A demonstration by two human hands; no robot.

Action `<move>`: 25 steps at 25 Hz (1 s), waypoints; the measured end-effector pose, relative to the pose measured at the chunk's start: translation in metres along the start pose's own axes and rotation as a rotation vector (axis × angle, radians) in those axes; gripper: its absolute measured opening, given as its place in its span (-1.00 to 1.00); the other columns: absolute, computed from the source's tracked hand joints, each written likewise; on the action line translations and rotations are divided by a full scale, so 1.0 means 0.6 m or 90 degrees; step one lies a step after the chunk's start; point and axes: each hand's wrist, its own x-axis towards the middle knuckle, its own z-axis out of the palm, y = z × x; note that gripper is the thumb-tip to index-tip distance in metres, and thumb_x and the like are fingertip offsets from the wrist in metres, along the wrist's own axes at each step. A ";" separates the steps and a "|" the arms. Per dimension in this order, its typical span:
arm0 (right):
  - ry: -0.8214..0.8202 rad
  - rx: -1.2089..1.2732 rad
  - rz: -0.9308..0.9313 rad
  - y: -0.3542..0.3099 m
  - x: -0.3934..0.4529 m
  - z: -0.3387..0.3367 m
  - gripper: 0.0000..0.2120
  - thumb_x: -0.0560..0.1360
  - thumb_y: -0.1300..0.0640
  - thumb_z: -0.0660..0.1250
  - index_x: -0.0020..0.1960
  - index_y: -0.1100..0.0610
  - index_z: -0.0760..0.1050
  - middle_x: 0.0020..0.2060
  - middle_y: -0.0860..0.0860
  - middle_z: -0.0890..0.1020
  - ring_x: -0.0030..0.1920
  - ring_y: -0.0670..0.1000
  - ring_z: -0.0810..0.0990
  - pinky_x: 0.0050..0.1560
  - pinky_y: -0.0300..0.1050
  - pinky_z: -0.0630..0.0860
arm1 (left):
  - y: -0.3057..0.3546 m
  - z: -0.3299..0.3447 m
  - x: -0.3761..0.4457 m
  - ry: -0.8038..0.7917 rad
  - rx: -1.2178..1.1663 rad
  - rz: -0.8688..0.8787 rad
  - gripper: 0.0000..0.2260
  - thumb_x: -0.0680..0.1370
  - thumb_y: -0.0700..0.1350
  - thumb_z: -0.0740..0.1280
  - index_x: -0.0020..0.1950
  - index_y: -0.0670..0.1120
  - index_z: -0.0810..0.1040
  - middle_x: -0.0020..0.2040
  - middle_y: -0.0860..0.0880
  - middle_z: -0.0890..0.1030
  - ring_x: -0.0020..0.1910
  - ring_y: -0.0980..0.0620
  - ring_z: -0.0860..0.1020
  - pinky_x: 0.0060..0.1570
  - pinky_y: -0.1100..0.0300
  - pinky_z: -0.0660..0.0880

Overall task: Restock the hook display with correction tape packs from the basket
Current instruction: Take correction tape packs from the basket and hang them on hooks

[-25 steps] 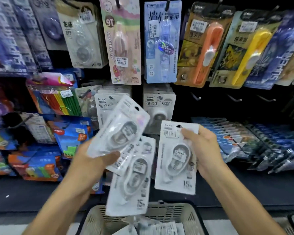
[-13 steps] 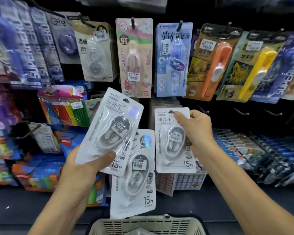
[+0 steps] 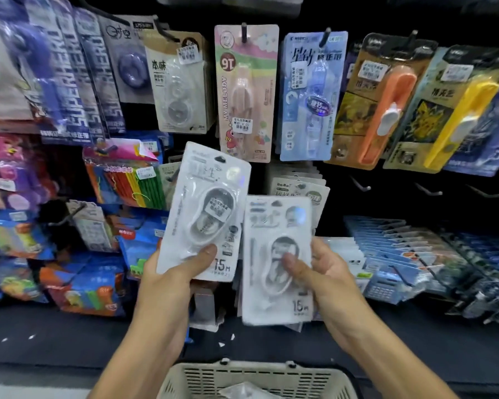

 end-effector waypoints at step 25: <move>0.308 -0.372 -0.110 -0.021 0.015 -0.040 -0.65 0.39 -0.27 0.45 0.05 -0.27 0.37 0.12 -0.32 0.45 0.10 -0.34 0.50 -0.05 -0.15 0.49 | -0.037 0.046 -0.004 -0.056 0.016 -0.039 -0.65 0.25 -0.17 0.49 0.04 -0.10 0.66 -0.13 -0.08 0.77 -0.29 0.02 0.72 -0.48 0.25 0.55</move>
